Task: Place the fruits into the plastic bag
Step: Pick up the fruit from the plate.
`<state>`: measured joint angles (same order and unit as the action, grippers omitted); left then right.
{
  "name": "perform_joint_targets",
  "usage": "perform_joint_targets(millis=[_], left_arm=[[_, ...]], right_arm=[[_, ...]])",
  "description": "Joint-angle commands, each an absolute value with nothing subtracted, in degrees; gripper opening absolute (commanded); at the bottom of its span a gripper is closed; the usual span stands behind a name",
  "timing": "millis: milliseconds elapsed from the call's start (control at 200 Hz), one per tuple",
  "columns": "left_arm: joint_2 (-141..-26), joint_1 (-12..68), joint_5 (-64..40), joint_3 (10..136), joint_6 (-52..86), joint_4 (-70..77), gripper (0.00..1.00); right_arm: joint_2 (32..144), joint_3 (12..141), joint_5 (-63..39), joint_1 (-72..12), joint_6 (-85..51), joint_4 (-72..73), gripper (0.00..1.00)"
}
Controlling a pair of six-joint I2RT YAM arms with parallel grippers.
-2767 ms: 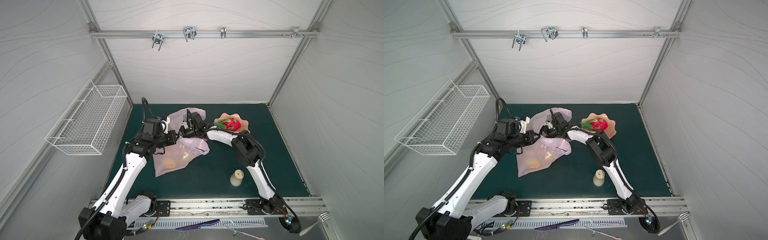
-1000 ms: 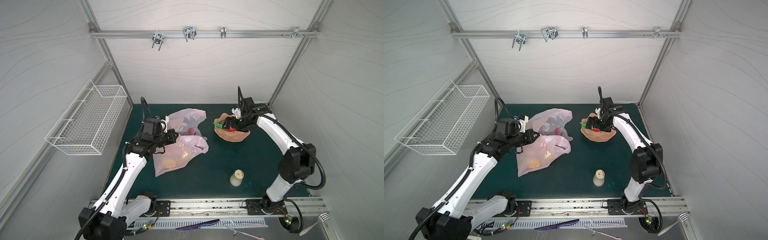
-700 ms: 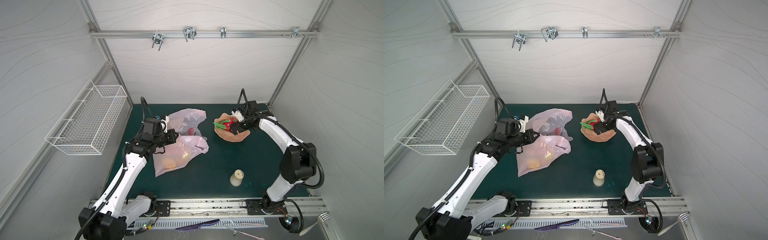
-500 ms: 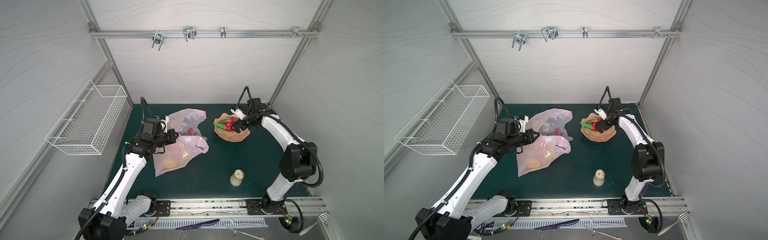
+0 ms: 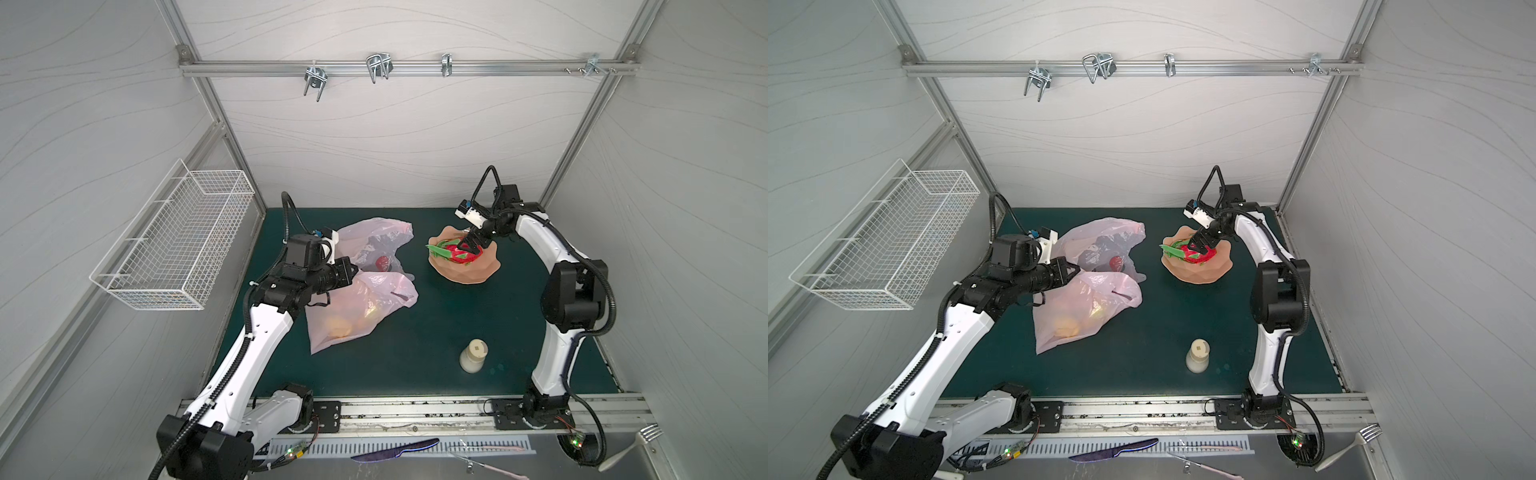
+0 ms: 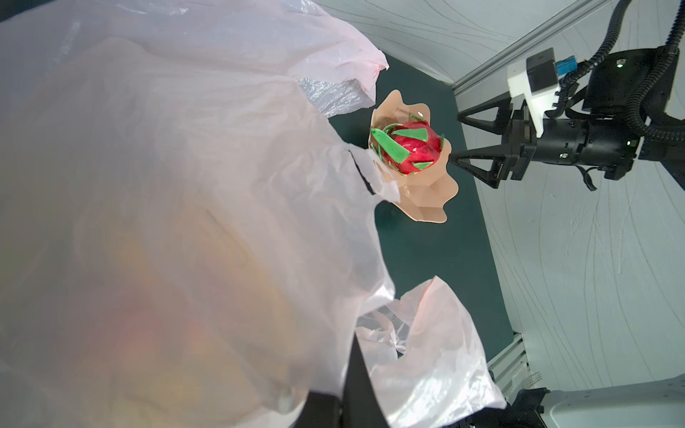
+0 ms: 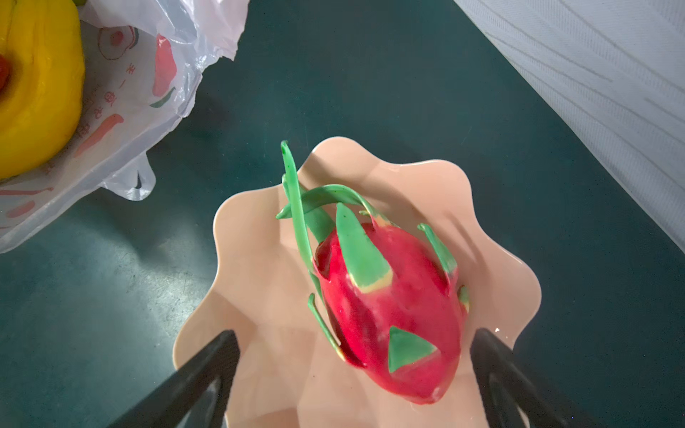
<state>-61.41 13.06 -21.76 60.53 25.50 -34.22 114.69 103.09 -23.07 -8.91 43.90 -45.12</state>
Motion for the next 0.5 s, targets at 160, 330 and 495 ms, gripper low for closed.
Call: perform_joint_targets(millis=[160, 330, 495], left_arm=[[-62.5, 13.5, -21.9, 64.6, 24.1, -35.3, 0.0], [-62.6, 13.7, -21.5, 64.8, 23.9, -35.8, 0.0], [-63.1, 13.7, -21.7, 65.0, 23.9, -35.4, 0.0]], right_arm=[[120.5, 107.5, -24.5, -8.0, 47.4, -47.7, 0.99], [122.0, 107.1, -26.8, -7.3, 45.5, -47.5, 0.99], [121.6, 103.6, -27.5, -6.8, 43.2, -43.7, 0.99]])
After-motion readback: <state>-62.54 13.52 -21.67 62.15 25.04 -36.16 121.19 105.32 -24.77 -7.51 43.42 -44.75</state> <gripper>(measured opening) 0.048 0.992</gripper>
